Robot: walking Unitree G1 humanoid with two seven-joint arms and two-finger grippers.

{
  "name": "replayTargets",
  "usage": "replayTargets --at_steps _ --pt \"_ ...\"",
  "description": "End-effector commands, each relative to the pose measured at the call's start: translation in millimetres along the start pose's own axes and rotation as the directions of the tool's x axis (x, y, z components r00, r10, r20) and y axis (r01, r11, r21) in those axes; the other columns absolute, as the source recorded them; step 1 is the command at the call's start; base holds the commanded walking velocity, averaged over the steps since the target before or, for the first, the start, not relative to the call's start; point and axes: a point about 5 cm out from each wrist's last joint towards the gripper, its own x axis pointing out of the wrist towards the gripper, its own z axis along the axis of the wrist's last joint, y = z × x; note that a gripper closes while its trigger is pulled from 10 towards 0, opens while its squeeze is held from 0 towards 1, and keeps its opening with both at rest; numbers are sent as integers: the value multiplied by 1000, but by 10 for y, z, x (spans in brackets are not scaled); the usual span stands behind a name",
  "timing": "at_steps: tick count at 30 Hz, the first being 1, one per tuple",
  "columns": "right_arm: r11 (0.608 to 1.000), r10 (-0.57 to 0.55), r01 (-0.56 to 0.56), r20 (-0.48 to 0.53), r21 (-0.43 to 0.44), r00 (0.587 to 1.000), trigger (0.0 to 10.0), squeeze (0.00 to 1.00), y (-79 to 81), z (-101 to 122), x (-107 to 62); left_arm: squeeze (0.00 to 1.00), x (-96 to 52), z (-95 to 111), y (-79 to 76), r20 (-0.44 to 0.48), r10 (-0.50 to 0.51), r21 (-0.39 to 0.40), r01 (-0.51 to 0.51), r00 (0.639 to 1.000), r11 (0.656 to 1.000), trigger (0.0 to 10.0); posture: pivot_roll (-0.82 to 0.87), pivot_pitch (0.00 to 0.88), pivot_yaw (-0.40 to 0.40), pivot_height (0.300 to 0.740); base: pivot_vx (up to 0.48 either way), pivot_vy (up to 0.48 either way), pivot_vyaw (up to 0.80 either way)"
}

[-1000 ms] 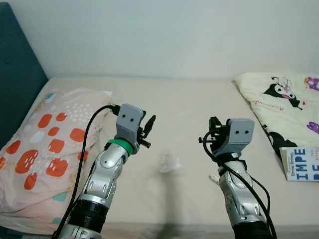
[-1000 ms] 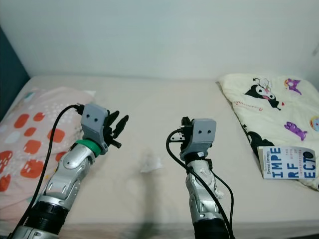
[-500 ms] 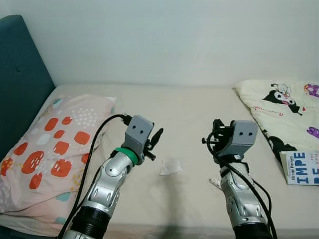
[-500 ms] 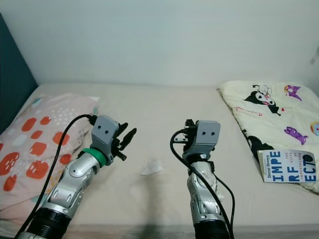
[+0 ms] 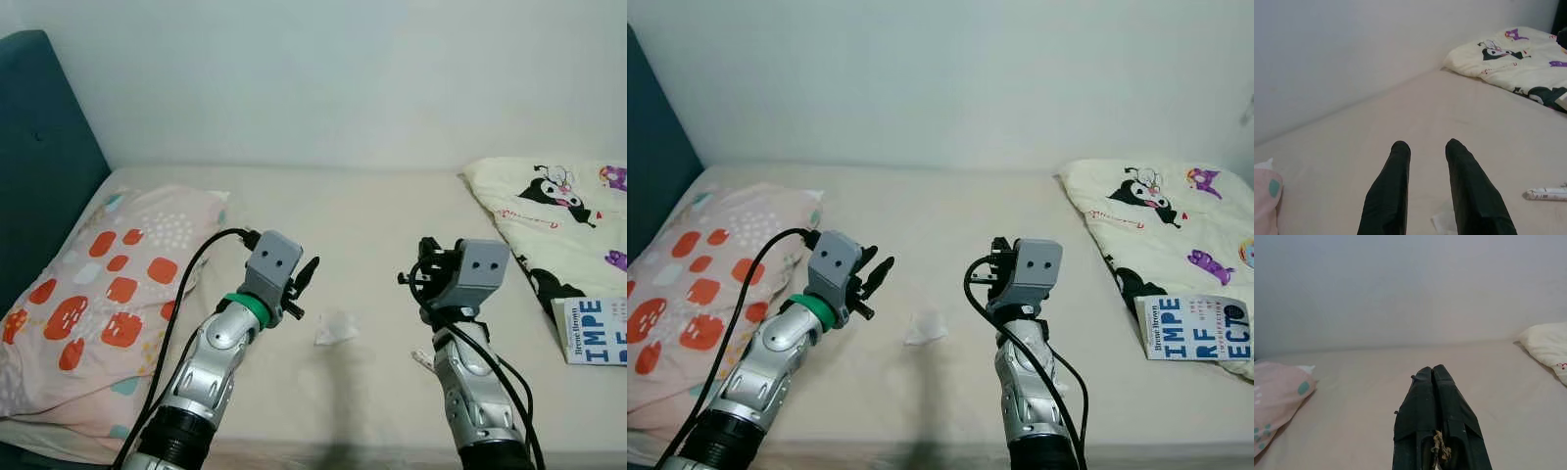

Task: Clean up the room

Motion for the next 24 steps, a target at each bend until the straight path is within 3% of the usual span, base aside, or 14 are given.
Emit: replayTargets --at_steps 1,12,24 --pt "1000 -10 10 -25 4 1000 10000 0 -22 -48 -24 0 -27 -81 -23 -26 -5 4 5 1000 1000 10000 -62 23 38 645 0 0 0" --pt "1000 -10 11 -24 6 1000 10000 0 -26 -46 -22 0 -27 -83 -37 -25 -7 3 8 1000 1000 10000 -62 22 39 610 0 0 0" --pt "1000 -6 6 -30 25 1000 10000 0 -15 -57 -36 0 -33 -92 -35 -26 -7 5 7 1000 1000 10000 -61 21 42 610 0 0 0"
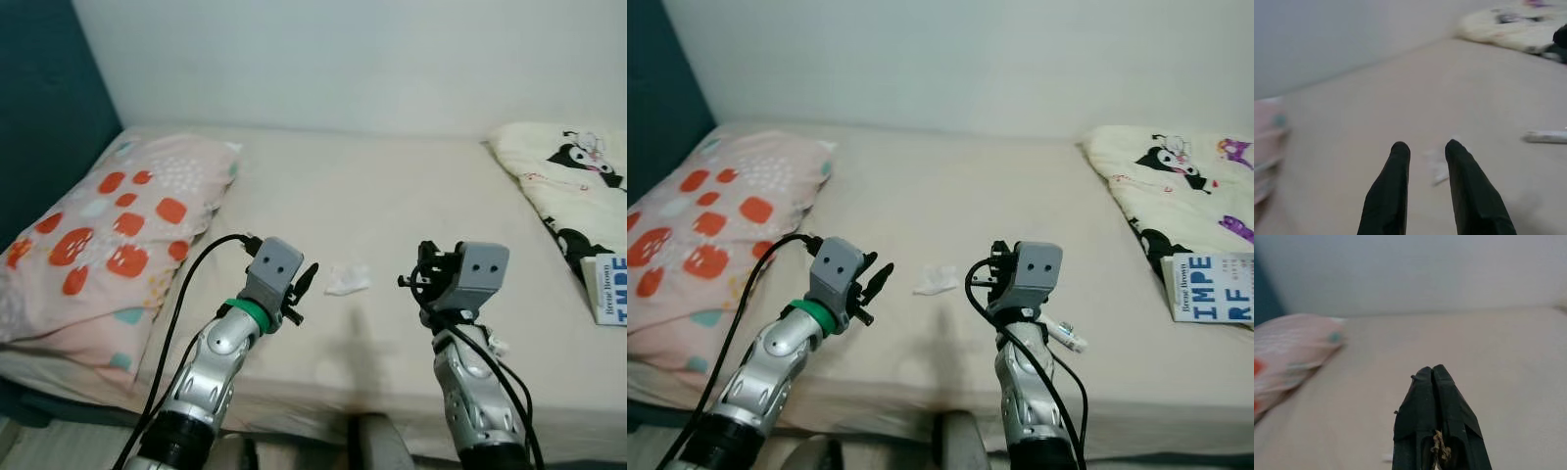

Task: Clean up the room

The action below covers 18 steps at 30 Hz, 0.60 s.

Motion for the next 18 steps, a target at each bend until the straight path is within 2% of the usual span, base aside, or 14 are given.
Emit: replayTargets --at_steps 1,18 --pt "1000 -9 10 -30 11 1000 10000 0 -19 -68 -51 0 -20 -75 -14 -31 -4 -10 4 1000 1000 10000 -61 21 42 610 0 0 0" --pt "1000 -15 15 -27 -12 1000 10000 0 -51 -63 -53 0 -24 -75 -14 -32 -7 -8 6 999 1000 10000 -64 21 45 610 0 0 0"
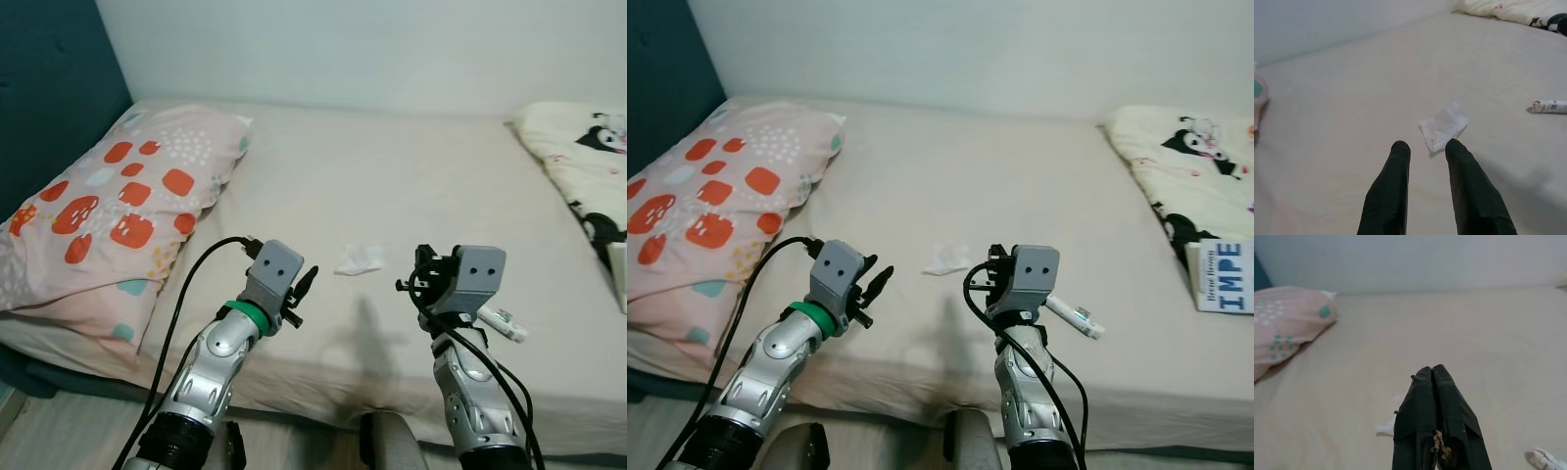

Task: Clean up the room

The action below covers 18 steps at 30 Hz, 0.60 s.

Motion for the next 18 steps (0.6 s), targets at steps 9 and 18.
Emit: replayTargets --at_steps 9,18 --pt "989 -148 149 -88 11 985 10000 0 -441 -100 136 0 13 -1 13 -17 10 -4 -10 1000 1000 10000 -48 103 55 610 0 0 0" --pt "994 -73 88 -207 60 975 10000 1000 -521 -214 326 0 -177 3 222 -41 82 20 -81 996 997 10000 23 224 51 610 0 0 0"
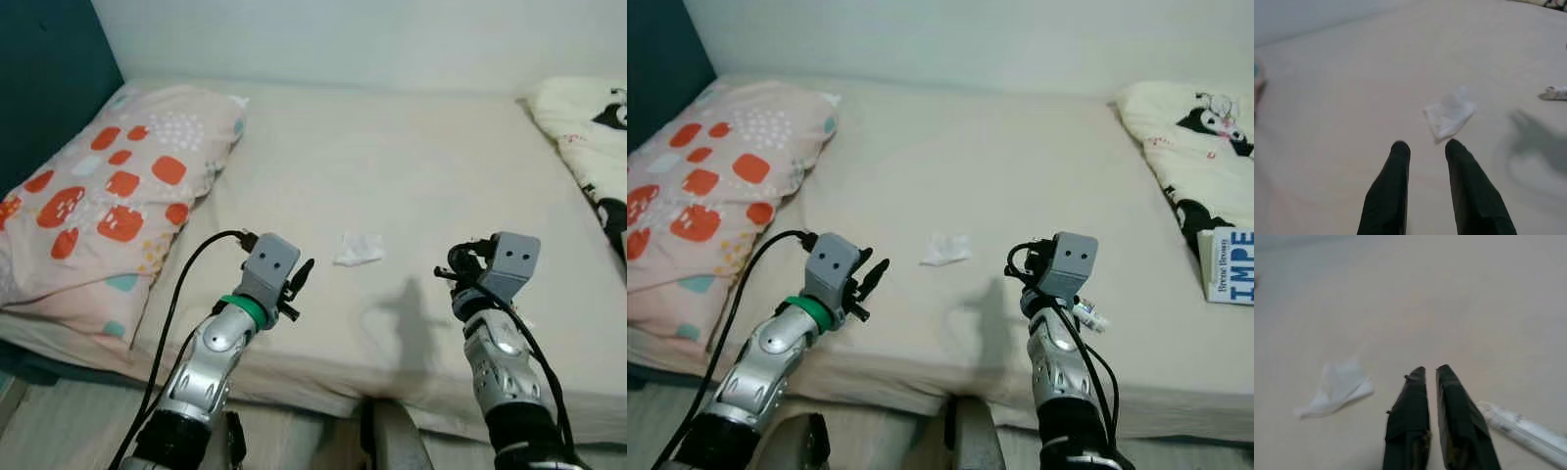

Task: Clean up the room

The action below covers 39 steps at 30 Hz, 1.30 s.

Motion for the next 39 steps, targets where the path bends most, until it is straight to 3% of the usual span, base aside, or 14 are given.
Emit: replayTargets --at_steps 1,3,4,5,10,11,15,16,31,32,34,35,39 --pt "999 41 -41 -41 15 998 10000 1000 14 -73 4 0 -125 -67 75 -40 32 -6 -32 999 999 10000 35 238 50 610 0 0 0" --pt "999 49 -49 -40 16 998 10000 1000 20 -68 9 0 -156 -60 86 -40 37 -4 -37 999 999 10000 35 238 50 610 0 0 0" --pt "998 56 -56 -31 16 998 10000 835 27 -32 48 0 -213 -34 132 -38 55 -6 -55 998 998 10000 64 287 46 610 0 0 0" --pt "998 69 -69 -18 6 997 10000 0 50 23 99 0 -264 10 184 -31 70 -9 -70 997 998 10000 79 310 44 610 0 0 0" --pt "995 101 -101 13 7 995 10000 0 123 143 195 0 -389 170 250 4 87 -13 -87 996 996 10000 103 346 37 610 0 0 0" --pt "993 115 -116 16 22 993 10000 0 172 195 247 0 -422 284 267 32 88 -9 -88 996 996 10000 122 371 29 610 0 0 0" --pt "992 125 -125 11 15 992 10000 0 198 221 283 0 -446 369 277 47 96 -8 -96 994 995 10000 143 394 21 610 0 0 0" --pt "989 144 -144 7 6 989 10000 1000 231 268 327 0 -502 489 275 66 110 -14 -109 992 994 10000 164 430 11 610 0 0 0" --pt "984 161 -161 -2 -82 987 10000 1000 288 538 492 0 -809 668 327 18 169 -4 -169 986 986 10000 245 503 -5 610 0 0 0" --pt "985 159 -160 -12 -70 987 10000 0 292 534 498 0 -840 674 339 8 176 0 -176 984 984 10000 261 513 -2 610 0 0 0" --pt "985 159 -160 -12 -70 987 10000 0 292 534 498 0 -840 674 339 8 176 0 -176 984 984 10000 261 513 -2 610 0 0 0" --pt "988 151 -152 -29 -38 988 10000 0 296 531 510 0 -933 685 345 -16 189 7 -189 982 982 10000 288 530 0 610 0 0 0" --pt "987 158 -159 -40 -36 987 10000 0 321 537 520 0 -1015 688 349 -36 204 11 -204 978 979 10000 303 544 0 610 0 0 0"
